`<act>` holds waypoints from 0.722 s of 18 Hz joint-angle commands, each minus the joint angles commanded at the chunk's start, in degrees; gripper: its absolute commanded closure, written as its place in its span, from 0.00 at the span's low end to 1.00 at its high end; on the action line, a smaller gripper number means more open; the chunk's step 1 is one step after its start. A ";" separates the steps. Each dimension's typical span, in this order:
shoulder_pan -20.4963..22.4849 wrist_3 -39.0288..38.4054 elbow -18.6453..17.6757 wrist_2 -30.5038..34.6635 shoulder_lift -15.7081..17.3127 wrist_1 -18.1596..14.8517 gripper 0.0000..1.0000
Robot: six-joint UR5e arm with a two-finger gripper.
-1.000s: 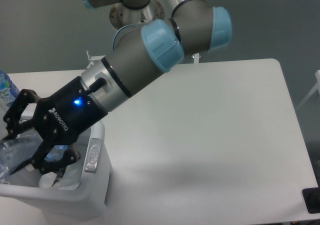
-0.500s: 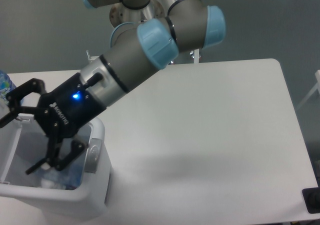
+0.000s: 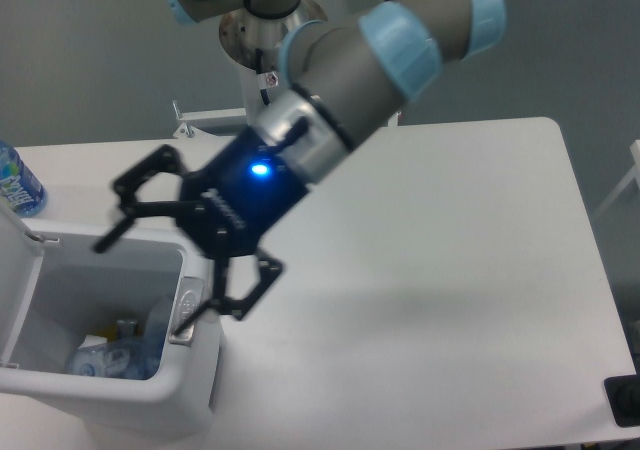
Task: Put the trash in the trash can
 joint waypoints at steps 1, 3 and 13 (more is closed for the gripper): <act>0.36 1.15 -0.27 2.37 0.00 -0.17 0.00; 0.71 1.86 -3.24 8.60 0.17 -0.44 0.00; 6.95 21.88 -11.79 31.64 -0.44 -0.70 0.00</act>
